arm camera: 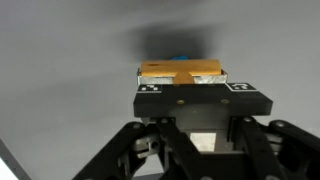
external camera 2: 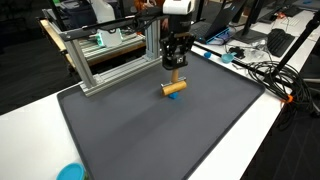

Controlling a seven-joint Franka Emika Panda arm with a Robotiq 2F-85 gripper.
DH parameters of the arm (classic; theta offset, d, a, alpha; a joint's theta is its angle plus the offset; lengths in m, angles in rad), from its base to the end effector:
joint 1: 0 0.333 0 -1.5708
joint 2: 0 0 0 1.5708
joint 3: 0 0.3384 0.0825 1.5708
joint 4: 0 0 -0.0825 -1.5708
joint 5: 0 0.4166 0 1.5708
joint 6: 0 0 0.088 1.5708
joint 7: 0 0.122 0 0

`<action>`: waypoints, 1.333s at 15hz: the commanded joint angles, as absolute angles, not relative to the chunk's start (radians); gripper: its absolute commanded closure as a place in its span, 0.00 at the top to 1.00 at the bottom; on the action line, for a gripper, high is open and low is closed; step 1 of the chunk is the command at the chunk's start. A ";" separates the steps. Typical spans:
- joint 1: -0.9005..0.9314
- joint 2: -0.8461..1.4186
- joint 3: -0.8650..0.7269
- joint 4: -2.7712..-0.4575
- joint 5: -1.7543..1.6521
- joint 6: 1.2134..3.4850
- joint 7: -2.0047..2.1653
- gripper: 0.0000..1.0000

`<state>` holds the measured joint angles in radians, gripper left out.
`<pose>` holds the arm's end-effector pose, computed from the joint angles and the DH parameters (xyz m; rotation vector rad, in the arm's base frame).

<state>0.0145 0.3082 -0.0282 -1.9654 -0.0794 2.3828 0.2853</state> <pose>0.6532 -0.0098 0.3126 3.0629 -0.3733 0.1808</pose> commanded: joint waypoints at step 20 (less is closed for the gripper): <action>0.017 0.410 -0.038 -1.849 -0.016 2.267 0.275 0.22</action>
